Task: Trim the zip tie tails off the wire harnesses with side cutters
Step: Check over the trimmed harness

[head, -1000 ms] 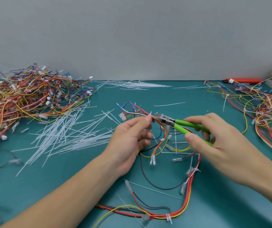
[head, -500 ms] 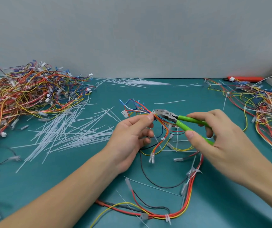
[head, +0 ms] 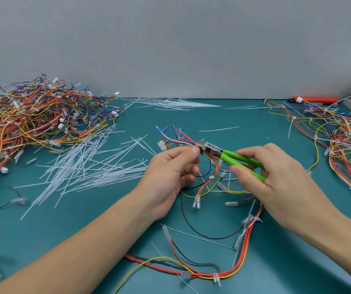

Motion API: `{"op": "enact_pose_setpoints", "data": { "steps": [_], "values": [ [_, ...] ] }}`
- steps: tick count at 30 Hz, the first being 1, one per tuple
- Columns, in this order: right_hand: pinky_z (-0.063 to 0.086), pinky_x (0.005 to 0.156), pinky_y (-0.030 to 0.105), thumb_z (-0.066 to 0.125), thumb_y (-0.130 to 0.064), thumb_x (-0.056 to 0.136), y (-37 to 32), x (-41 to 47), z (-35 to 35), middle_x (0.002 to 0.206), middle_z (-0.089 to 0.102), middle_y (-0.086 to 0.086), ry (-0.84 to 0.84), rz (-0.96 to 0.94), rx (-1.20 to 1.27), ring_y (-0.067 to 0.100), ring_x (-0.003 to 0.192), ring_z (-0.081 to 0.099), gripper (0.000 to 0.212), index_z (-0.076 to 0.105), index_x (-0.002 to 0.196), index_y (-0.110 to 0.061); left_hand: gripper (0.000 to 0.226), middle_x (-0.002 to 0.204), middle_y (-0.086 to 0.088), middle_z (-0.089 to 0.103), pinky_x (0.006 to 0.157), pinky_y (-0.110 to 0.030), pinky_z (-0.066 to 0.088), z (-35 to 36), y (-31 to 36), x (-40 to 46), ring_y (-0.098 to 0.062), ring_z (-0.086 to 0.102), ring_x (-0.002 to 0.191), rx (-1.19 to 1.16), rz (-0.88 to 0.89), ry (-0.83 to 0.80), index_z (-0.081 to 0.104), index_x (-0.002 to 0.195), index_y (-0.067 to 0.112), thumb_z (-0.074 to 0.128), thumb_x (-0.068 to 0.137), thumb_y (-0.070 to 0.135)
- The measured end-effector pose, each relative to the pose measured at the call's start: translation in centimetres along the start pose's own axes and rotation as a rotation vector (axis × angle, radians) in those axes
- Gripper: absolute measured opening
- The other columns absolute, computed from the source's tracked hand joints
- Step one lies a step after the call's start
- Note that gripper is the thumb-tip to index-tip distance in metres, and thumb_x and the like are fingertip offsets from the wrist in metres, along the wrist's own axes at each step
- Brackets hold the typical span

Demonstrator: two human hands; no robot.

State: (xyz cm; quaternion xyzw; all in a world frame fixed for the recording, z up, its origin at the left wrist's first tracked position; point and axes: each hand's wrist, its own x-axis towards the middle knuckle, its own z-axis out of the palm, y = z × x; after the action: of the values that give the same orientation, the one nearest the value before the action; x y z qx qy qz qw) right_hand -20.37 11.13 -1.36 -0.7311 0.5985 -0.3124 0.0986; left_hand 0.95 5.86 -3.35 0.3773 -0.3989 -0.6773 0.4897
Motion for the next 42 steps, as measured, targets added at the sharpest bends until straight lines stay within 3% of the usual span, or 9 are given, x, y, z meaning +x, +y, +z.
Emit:
{"op": "enact_pose_setpoints", "data": {
  "steps": [7,13,18,28,31,34,37,40,42],
  "values": [
    [0.038,0.061,0.026,0.051,-0.065,0.092,0.4,1.2,-2.1,0.074,0.065,-0.025,0.169,0.211,0.321,-0.001,0.065,0.057,0.029,0.065,0.094,-0.040,0.010,0.080,0.002,0.062,0.054,-0.021,0.046,0.0,0.1,-0.1,-0.011,0.058,0.061,0.031,0.000,-0.005,0.075,0.092,0.015,0.073,0.091,0.025],
    [0.045,0.097,0.045,0.053,-0.059,0.093,5.2,1.9,-4.3,0.117,0.058,0.017,-0.046,0.472,-0.277,0.037,0.113,0.054,0.058,0.063,0.133,-0.017,0.013,0.082,-0.001,0.062,0.052,-0.024,0.047,-0.1,0.4,-0.2,-0.015,0.059,0.061,-0.015,-0.018,0.008,0.074,0.092,0.014,0.075,0.090,0.027],
    [0.036,0.108,0.056,0.035,-0.074,0.094,6.8,1.3,-3.4,0.136,0.045,0.014,-0.201,0.673,-0.497,0.038,0.135,0.038,0.068,0.048,0.138,-0.024,0.019,0.078,0.003,0.060,0.051,-0.025,0.045,-0.1,0.6,-0.2,-0.014,0.059,0.060,-0.009,0.003,-0.010,0.077,0.081,0.024,0.080,0.078,0.042],
    [0.035,0.109,0.055,0.031,-0.081,0.092,5.2,1.9,-3.5,0.143,0.042,0.009,-0.273,0.594,-0.626,0.034,0.142,0.032,0.077,0.049,0.140,-0.024,0.010,0.083,0.001,0.065,0.051,-0.025,0.047,-0.7,1.7,0.0,-0.017,0.060,0.062,-0.003,0.108,0.024,0.074,0.083,0.020,0.072,0.081,0.030],
    [0.039,0.111,0.043,0.033,-0.079,0.087,2.8,2.2,-3.8,0.144,0.051,-0.004,-0.131,0.379,-0.226,0.016,0.137,0.044,0.076,0.050,0.145,-0.031,0.012,0.094,0.002,0.071,0.053,-0.023,0.048,-0.7,1.9,-0.2,-0.018,0.062,0.067,0.103,0.180,0.002,0.077,0.091,0.017,0.076,0.084,0.027],
    [0.043,0.101,0.018,0.050,-0.085,0.080,-0.8,2.5,-3.4,0.133,0.057,-0.026,-0.233,0.112,0.147,-0.011,0.123,0.052,0.070,0.050,0.139,-0.048,0.018,0.113,0.004,0.075,0.055,-0.024,0.049,-0.4,1.9,-0.5,-0.016,0.066,0.072,0.235,0.272,-0.008,0.080,0.097,0.019,0.074,0.084,0.031],
    [0.042,0.102,0.015,0.070,-0.057,0.089,-1.8,2.9,-1.1,0.135,0.059,-0.021,-0.311,-0.035,0.010,-0.006,0.122,0.055,0.063,0.045,0.145,-0.043,0.027,0.106,0.001,0.075,0.057,-0.023,0.050,-0.1,1.9,-1.0,-0.017,0.069,0.077,0.240,0.336,-0.025,0.080,0.101,0.021,0.078,0.080,0.037],
    [0.045,0.085,0.013,0.068,-0.024,0.096,-1.3,3.4,0.5,0.103,0.069,-0.015,-0.134,0.036,0.097,-0.003,0.095,0.061,0.042,0.056,0.135,-0.034,0.020,0.094,-0.006,0.075,0.062,-0.024,0.054,-0.1,2.4,-1.3,-0.021,0.071,0.087,0.178,0.388,-0.033,0.080,0.102,0.020,0.082,0.084,0.027],
    [0.045,0.084,0.018,0.062,-0.011,0.093,-0.7,3.5,0.8,0.097,0.066,-0.016,-0.005,0.081,0.076,-0.001,0.093,0.059,0.034,0.063,0.120,-0.032,0.019,0.097,-0.011,0.076,0.064,-0.025,0.056,0.0,2.9,-1.4,-0.026,0.074,0.094,0.112,0.401,-0.035,0.080,0.101,0.018,0.076,0.084,0.025]
  ]
}}
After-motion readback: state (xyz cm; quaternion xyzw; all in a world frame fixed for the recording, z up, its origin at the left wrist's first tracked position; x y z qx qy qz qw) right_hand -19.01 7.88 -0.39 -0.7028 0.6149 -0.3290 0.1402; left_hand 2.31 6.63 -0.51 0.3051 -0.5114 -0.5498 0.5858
